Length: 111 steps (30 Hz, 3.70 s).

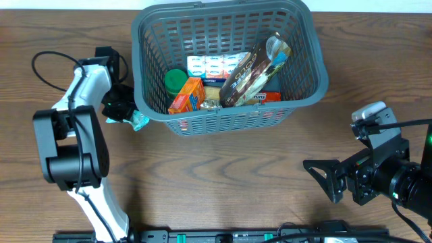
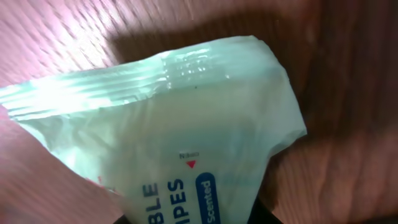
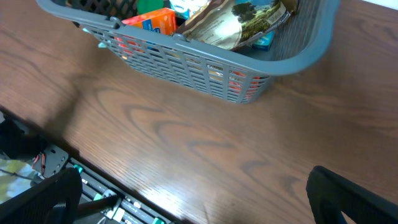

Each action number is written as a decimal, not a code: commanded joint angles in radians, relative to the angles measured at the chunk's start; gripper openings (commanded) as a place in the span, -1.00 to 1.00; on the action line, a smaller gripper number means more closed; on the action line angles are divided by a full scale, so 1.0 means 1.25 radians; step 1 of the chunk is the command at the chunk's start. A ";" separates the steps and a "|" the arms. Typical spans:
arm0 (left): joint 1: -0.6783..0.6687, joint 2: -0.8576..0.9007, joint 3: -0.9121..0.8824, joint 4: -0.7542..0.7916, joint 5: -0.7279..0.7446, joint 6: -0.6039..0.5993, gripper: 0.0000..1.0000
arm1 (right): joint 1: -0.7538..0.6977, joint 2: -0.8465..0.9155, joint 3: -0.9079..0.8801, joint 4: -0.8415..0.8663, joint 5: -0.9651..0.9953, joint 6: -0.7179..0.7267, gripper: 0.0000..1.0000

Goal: Pack container

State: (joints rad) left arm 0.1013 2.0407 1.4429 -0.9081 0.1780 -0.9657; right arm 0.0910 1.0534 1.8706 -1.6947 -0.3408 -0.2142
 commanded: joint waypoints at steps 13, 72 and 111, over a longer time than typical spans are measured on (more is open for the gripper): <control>-0.006 -0.549 0.042 0.135 -0.183 0.177 -0.62 | 0.007 0.000 0.002 -0.002 -0.003 0.009 0.98; -0.384 -0.556 0.065 0.081 -0.139 0.595 0.97 | 0.007 0.000 0.002 -0.002 -0.002 0.009 0.98; -0.097 -1.469 -0.374 -0.261 -0.089 0.605 0.97 | 0.007 0.000 0.002 -0.002 -0.003 0.009 0.98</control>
State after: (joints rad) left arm -0.0444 0.2527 1.0557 -1.2762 0.0280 -0.2276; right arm 0.0910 1.0534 1.8706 -1.6947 -0.3408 -0.2142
